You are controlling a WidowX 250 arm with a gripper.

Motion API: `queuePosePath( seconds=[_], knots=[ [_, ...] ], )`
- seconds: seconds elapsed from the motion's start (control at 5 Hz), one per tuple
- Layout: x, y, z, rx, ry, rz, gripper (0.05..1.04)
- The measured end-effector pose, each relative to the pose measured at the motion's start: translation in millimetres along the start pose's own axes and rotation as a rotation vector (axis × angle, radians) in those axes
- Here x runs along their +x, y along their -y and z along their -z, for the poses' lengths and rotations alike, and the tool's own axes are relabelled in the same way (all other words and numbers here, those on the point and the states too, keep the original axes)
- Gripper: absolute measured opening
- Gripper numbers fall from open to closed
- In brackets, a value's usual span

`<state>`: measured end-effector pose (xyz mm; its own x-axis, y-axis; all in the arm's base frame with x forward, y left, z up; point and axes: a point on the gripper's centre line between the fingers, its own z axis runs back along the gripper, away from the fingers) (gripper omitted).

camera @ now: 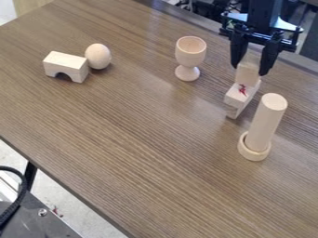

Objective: Put the cube on top of the rectangular block

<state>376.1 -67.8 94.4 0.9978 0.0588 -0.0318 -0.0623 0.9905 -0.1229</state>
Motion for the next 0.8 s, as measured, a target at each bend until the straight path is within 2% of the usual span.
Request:
queuePosePath(
  seconds=[0.4,0.8],
  knots=[
    [-1.8,0.2,2.1,-0.037,-0.012,-0.006,0.555],
    [-1.4,0.1,2.5,-0.037,-0.009,0.000,0.555]
  ],
)
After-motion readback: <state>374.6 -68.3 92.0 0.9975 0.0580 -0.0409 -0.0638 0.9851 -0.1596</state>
